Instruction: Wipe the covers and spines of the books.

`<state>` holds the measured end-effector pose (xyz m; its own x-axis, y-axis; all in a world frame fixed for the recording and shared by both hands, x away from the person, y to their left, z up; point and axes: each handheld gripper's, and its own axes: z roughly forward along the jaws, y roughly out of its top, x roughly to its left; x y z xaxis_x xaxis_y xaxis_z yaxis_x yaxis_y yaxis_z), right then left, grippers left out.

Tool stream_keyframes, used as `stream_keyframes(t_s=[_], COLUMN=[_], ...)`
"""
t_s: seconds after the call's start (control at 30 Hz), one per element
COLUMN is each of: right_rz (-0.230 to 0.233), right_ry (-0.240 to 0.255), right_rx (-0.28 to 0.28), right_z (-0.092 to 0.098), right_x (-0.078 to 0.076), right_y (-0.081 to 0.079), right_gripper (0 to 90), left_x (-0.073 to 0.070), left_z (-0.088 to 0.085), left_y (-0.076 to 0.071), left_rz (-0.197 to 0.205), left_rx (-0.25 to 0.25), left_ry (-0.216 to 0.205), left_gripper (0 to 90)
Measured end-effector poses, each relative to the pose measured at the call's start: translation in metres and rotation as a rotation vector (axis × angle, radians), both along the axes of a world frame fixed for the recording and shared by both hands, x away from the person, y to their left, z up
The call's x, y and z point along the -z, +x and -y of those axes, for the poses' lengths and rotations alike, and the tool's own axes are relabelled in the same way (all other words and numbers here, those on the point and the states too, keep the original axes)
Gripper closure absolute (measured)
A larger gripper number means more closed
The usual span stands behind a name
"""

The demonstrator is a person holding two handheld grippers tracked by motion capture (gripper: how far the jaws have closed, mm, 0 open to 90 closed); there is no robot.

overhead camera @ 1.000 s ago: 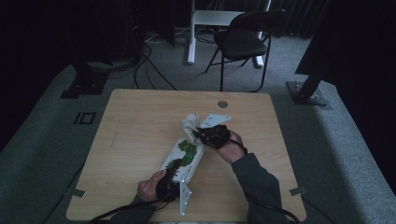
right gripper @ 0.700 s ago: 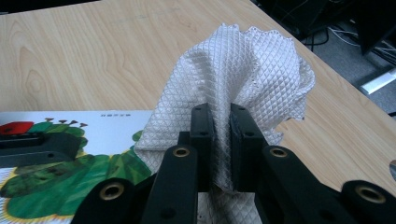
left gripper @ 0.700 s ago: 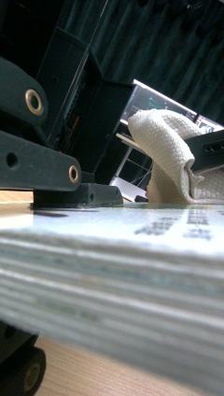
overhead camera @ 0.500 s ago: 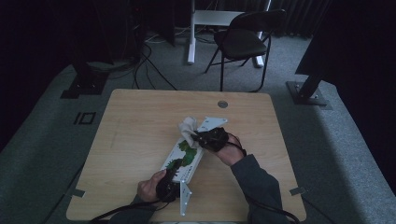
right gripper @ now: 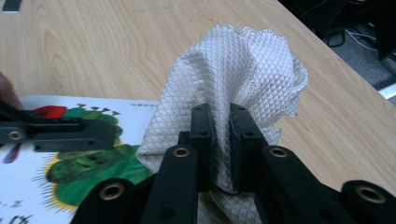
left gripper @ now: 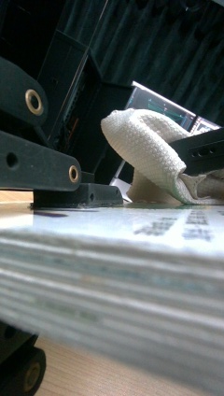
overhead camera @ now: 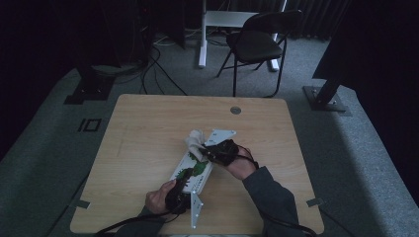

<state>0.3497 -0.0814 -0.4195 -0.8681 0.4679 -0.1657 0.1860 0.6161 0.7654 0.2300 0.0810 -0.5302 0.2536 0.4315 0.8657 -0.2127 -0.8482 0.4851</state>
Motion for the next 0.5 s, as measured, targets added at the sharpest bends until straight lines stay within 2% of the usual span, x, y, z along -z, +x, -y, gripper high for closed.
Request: stream_keyframes(t_s=[0.23, 0.5], right_rz=[0.005, 0.016], right_ry=[-0.008, -0.007], right_rx=[-0.028, -0.065], right_z=[-0.003, -0.006], right_x=[0.0, -0.002], right_y=[-0.01, -0.022], right_gripper=[82.3, 82.3], left_x=[-0.001, 0.0], left_z=[0.0, 0.0], left_y=[0.0, 0.0], left_rz=[-0.002, -0.004], left_rx=[-0.004, -0.003], left_ry=[0.009, 0.0], left_gripper=[78.8, 78.8])
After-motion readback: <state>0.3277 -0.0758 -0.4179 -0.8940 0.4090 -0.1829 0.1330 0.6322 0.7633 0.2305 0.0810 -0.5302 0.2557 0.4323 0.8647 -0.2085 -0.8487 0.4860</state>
